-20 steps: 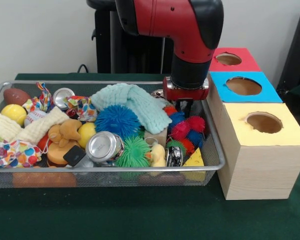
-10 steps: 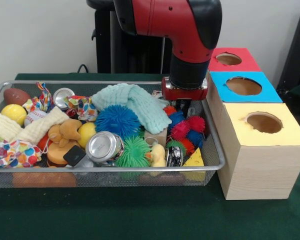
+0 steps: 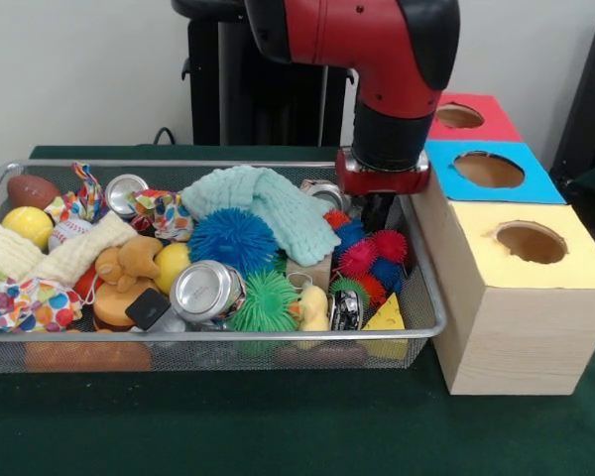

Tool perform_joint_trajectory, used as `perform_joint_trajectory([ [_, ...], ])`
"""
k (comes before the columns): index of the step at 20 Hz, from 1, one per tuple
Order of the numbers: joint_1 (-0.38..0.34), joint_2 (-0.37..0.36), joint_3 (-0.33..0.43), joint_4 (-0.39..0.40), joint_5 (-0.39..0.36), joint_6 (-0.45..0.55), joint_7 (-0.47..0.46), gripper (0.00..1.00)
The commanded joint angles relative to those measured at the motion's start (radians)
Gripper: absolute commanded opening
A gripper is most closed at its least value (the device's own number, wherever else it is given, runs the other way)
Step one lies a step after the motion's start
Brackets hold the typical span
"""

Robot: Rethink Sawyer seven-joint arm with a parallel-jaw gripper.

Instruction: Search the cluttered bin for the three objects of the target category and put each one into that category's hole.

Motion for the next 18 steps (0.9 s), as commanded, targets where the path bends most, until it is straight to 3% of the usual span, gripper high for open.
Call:
perform_joint_trajectory([
  [1,0.059,-0.070,0.030,0.034,0.055,0.177,0.199,0.00],
  [18,0.045,-0.084,0.035,0.032,0.049,0.223,0.156,0.00],
])
